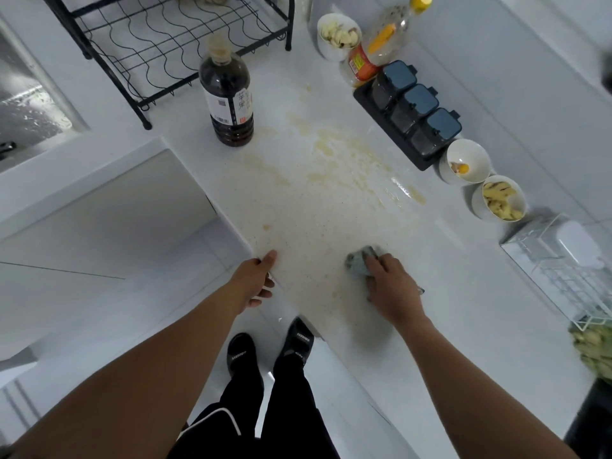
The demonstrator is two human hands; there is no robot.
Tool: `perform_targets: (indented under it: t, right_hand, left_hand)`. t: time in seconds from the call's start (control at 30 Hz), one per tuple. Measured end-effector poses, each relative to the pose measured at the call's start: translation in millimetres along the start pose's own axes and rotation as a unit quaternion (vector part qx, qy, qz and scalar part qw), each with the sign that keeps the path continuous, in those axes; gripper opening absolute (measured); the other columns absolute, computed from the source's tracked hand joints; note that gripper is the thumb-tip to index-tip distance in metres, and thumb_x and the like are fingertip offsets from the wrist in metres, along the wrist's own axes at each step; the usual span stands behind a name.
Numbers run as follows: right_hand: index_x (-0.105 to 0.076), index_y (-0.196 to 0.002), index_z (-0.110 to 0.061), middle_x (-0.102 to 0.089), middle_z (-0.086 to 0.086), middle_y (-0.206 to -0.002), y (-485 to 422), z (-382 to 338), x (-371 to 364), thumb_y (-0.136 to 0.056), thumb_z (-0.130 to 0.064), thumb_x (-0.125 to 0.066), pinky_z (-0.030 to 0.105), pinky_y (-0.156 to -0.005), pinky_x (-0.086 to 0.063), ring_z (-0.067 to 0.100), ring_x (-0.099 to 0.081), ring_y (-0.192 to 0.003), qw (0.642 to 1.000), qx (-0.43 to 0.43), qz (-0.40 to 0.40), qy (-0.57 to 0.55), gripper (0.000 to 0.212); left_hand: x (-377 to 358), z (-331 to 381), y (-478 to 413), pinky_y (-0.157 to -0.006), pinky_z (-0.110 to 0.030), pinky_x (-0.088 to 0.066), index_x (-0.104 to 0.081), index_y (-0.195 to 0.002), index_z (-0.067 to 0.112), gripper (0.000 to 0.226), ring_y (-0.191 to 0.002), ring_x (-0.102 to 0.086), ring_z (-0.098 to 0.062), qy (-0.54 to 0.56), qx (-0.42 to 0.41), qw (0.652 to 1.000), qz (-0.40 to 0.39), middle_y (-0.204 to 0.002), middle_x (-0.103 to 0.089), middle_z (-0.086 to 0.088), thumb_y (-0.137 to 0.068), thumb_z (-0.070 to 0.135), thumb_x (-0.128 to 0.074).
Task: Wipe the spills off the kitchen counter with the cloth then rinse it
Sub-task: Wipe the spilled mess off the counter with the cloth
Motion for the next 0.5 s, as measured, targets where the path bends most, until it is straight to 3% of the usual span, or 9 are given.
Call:
perform_targets:
  t: [0.1, 0.13, 0.23, 0.27, 0.33, 0.4, 0.43, 0.5]
  right_hand:
    - [-0.054, -0.135, -0.014, -0.054, 0.015, -0.110, 16.7, 49.9, 6.4, -0.092, -0.012, -0.052, 0.041, -0.071, -0.049, 0.036, -0.053, -0.097, 0.970, -0.234, 0.044, -0.058, 0.044]
    - [-0.054, -0.134, -0.009, -0.054, 0.018, -0.110, 20.9, 41.0, 6.4, -0.090, -0.008, -0.053, 0.041, -0.070, -0.048, 0.038, -0.053, -0.097, 0.965, -0.251, 0.051, -0.056, 0.044]
    - [-0.059, -0.128, -0.005, -0.059, 0.018, -0.111, 20.0, -20.6, -7.9, -0.086, -0.006, -0.062, 0.041, -0.064, -0.052, 0.039, -0.058, -0.095, 0.999, -0.041, -0.002, -0.012, 0.043]
    - [-0.060, -0.128, -0.008, -0.059, 0.014, -0.110, 19.7, -20.8, -7.7, -0.087, -0.009, -0.062, 0.040, -0.064, -0.052, 0.036, -0.058, -0.096, 1.000, -0.008, -0.012, -0.008, 0.041]
    - [-0.059, -0.127, -0.012, -0.057, 0.012, -0.108, 23.1, 12.1, -3.0, -0.091, -0.012, -0.056, 0.036, -0.066, -0.047, 0.034, -0.056, -0.096, 0.989, -0.139, 0.009, -0.052, 0.037]
    - [-0.055, -0.127, -0.007, -0.055, 0.016, -0.107, 37.2, 28.0, 0.3, -0.090, -0.007, -0.052, 0.035, -0.065, -0.041, 0.038, -0.054, -0.096, 0.952, -0.290, 0.053, -0.086, 0.038]
    - [-0.054, -0.128, -0.006, -0.055, 0.017, -0.109, 35.5, 9.3, -0.5, -0.089, -0.005, -0.053, 0.035, -0.064, -0.042, 0.038, -0.054, -0.096, 0.960, -0.267, 0.045, -0.066, 0.040]
    - [-0.056, -0.129, -0.007, -0.057, 0.015, -0.114, 31.2, -42.2, -11.4, -0.088, -0.008, -0.060, 0.040, -0.063, -0.051, 0.036, -0.056, -0.097, 0.995, -0.091, -0.002, -0.036, 0.041]
  left_hand:
    - [0.6, 1.2, -0.7, -0.067, -0.033, -0.047, -0.060, -0.097, 0.017, 0.055, -0.080, -0.068, -0.023, -0.002, -0.002, 1.000, -0.001, -0.097, -0.070, -0.007, -0.093, 0.071, -0.046]
    - [0.8, 1.0, -0.4, -0.067, -0.033, -0.047, -0.061, -0.097, 0.017, 0.056, -0.080, -0.067, -0.023, -0.003, -0.001, 1.000, -0.001, -0.097, -0.070, -0.007, -0.093, 0.071, -0.046]
    - [0.6, -0.2, -0.7, -0.066, -0.032, -0.048, -0.061, -0.097, 0.016, 0.056, -0.080, -0.068, -0.023, -0.007, 0.000, 1.000, -0.001, -0.097, -0.071, -0.007, -0.094, 0.070, -0.046]
    - [0.9, -0.3, -0.8, -0.066, -0.032, -0.048, -0.061, -0.097, 0.017, 0.055, -0.080, -0.068, -0.023, -0.009, 0.000, 1.000, 0.000, -0.098, -0.071, -0.007, -0.094, 0.070, -0.046]
    - [1.5, 0.9, -1.3, -0.067, -0.032, -0.048, -0.060, -0.097, 0.017, 0.055, -0.081, -0.068, -0.023, -0.010, -0.004, 1.000, -0.002, -0.098, -0.071, -0.007, -0.094, 0.070, -0.046]
    - [1.9, 1.9, -0.9, -0.067, -0.033, -0.048, -0.060, -0.097, 0.017, 0.055, -0.082, -0.067, -0.023, -0.013, -0.006, 1.000, -0.005, -0.098, -0.070, -0.007, -0.094, 0.070, -0.046]
    - [2.0, 1.7, -0.6, -0.067, -0.033, -0.048, -0.060, -0.096, 0.017, 0.055, -0.081, -0.067, -0.023, -0.013, -0.006, 1.000, -0.005, -0.097, -0.071, -0.007, -0.094, 0.070, -0.046]
    - [1.3, 1.6, -0.5, -0.065, -0.033, -0.048, -0.060, -0.095, 0.016, 0.055, -0.079, -0.067, -0.022, -0.014, -0.007, 1.000, -0.003, -0.096, -0.071, -0.007, -0.095, 0.069, -0.046]
Point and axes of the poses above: each hand's wrist, its own y-axis away from the middle knuckle, its own x-axis out of the back of the hand, z = x × y, the point moved 10 cm from there along -y, towards the middle knuckle
